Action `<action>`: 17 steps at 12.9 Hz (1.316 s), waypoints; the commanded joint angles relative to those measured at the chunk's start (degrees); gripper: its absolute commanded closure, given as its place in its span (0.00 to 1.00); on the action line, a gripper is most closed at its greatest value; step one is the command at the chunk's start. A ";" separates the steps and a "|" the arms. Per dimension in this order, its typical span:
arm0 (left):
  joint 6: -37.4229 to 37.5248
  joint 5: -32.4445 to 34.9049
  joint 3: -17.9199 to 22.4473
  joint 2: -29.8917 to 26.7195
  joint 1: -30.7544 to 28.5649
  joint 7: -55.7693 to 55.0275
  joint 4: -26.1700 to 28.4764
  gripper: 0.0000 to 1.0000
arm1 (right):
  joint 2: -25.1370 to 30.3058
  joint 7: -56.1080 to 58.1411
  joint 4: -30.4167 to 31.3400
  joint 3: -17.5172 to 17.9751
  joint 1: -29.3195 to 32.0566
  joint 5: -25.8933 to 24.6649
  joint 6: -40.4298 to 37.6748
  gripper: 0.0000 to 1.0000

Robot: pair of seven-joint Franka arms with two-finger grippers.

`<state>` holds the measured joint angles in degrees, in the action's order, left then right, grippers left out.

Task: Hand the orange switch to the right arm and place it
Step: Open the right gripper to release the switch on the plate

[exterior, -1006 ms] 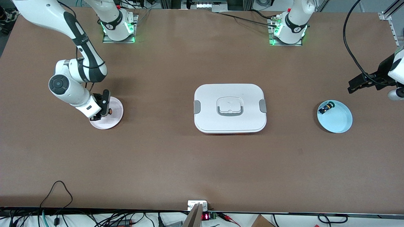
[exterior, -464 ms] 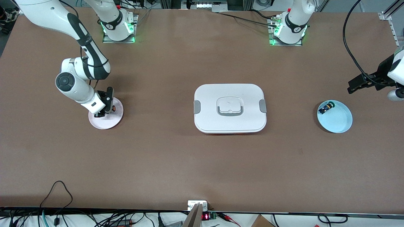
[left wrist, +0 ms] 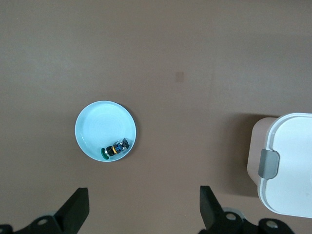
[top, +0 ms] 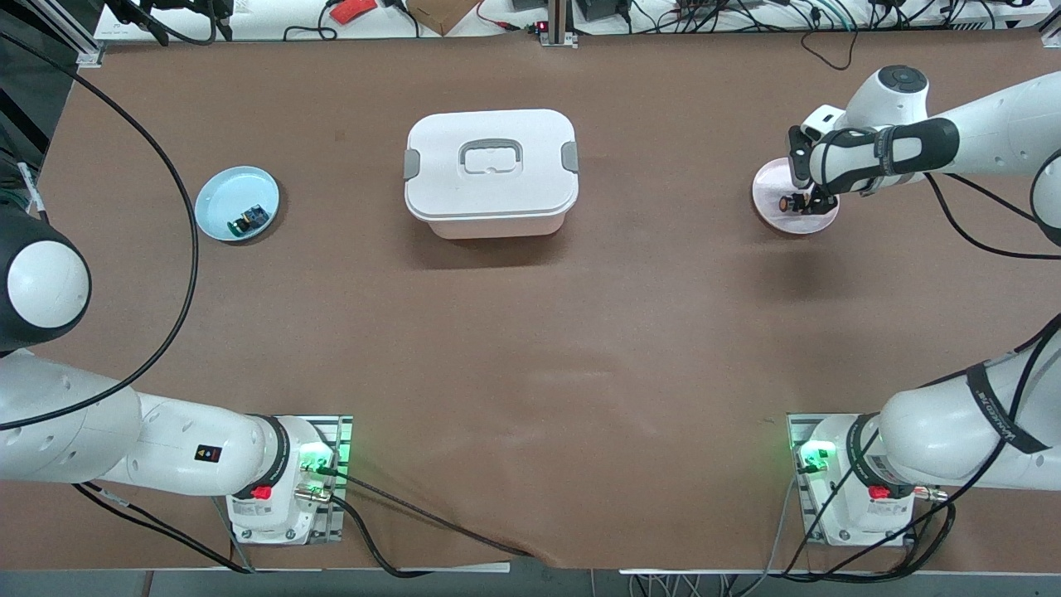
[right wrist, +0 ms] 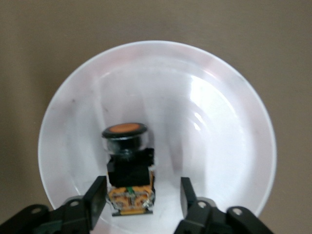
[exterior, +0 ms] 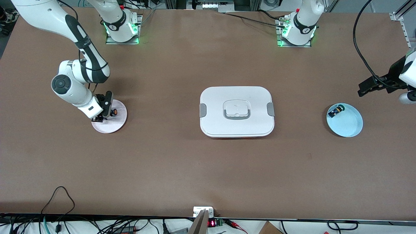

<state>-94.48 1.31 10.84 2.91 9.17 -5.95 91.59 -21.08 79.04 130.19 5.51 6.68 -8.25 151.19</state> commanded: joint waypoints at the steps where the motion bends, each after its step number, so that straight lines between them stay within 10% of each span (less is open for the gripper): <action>1: 0.79 1.15 -0.12 0.96 -0.12 -0.46 -1.86 0.00 | 1.91 -1.78 -2.47 0.73 0.71 4.19 -2.20 0.00; 17: 0.79 1.24 -0.03 0.96 -0.12 -0.02 -1.86 0.00 | 4.29 -56.93 -29.19 0.73 -1.05 15.29 -51.24 0.00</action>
<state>-94.48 1.31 10.88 2.91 9.14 -5.95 91.58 -17.86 30.11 103.27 6.04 6.15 5.56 105.00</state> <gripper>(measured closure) 0.000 0.000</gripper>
